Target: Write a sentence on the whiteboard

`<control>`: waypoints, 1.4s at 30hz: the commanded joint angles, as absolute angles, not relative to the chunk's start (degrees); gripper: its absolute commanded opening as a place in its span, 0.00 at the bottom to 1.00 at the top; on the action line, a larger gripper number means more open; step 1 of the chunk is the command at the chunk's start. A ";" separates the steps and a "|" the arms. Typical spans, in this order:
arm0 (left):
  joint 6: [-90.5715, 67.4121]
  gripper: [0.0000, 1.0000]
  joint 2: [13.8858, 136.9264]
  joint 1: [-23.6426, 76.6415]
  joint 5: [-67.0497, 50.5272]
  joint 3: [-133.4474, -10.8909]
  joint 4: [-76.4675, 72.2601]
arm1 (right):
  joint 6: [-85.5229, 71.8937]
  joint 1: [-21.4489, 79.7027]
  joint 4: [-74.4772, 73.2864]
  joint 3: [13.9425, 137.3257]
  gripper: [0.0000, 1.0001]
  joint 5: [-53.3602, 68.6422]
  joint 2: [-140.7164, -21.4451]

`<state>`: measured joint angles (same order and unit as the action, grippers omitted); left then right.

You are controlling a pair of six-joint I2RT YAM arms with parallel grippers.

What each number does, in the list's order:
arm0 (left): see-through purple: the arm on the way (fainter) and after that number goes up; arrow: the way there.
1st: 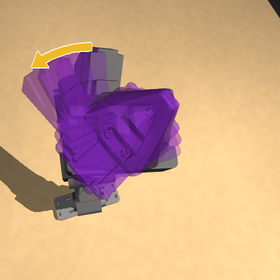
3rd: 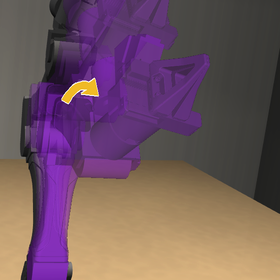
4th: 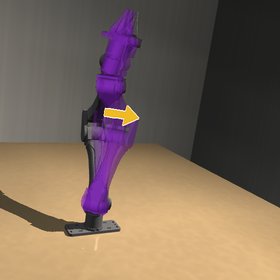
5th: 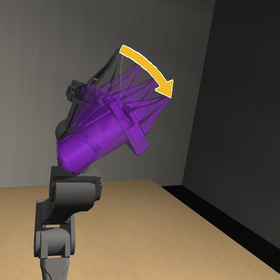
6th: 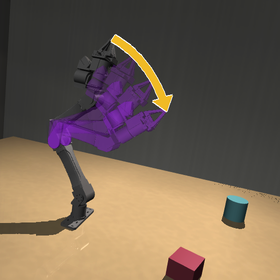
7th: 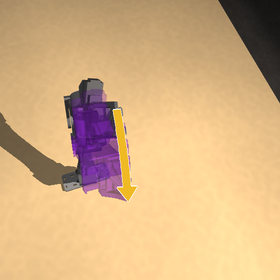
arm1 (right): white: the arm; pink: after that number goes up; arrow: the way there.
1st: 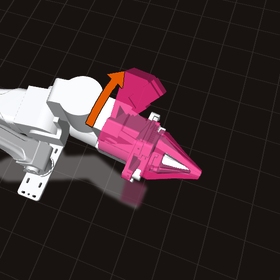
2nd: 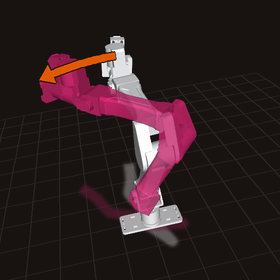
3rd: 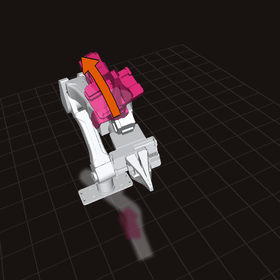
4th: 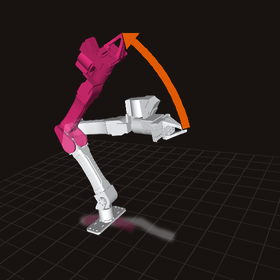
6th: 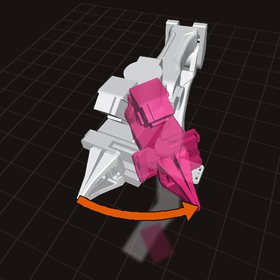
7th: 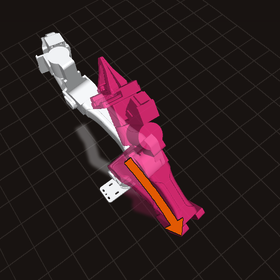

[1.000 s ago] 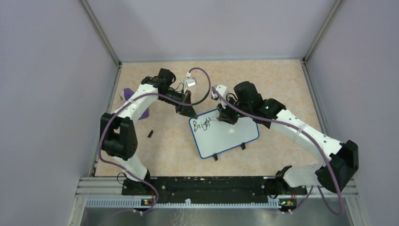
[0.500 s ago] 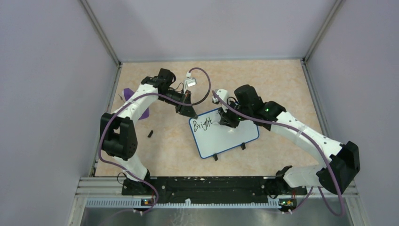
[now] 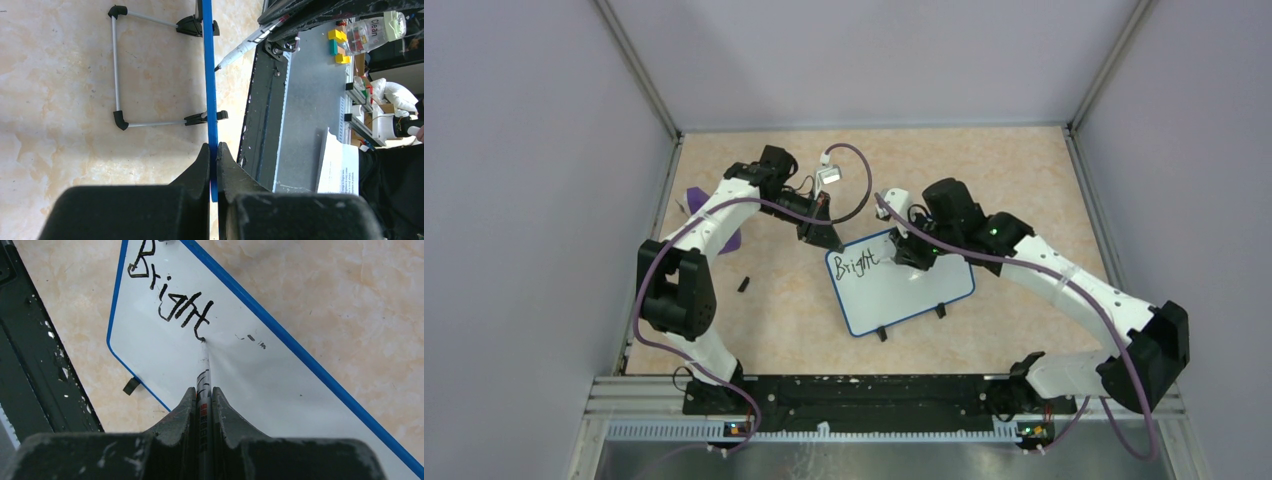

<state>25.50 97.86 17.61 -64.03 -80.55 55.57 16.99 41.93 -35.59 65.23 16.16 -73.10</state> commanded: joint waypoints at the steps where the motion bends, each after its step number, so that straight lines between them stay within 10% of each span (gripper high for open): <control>1: 27.83 0.00 97.51 18.98 -62.08 -79.17 56.63 | 18.23 41.48 -35.51 69.91 0.00 15.42 -71.93; 25: 30.49 0.00 101.54 18.98 -57.55 -88.67 61.34 | 16.06 38.51 -38.64 68.08 0.00 24.55 -66.90; 34: 31.23 0.23 99.71 18.98 -62.71 -87.86 62.54 | 14.25 32.90 -35.12 65.91 0.00 29.52 -66.90; 42: 30.59 0.20 99.86 18.98 -62.88 -87.65 61.95 | 14.14 32.87 -33.26 64.95 0.00 27.58 -67.03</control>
<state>29.74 100.95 18.81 -60.69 -87.15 62.57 14.72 33.19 -36.25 65.01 27.53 -68.60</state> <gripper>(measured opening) 0.221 0.095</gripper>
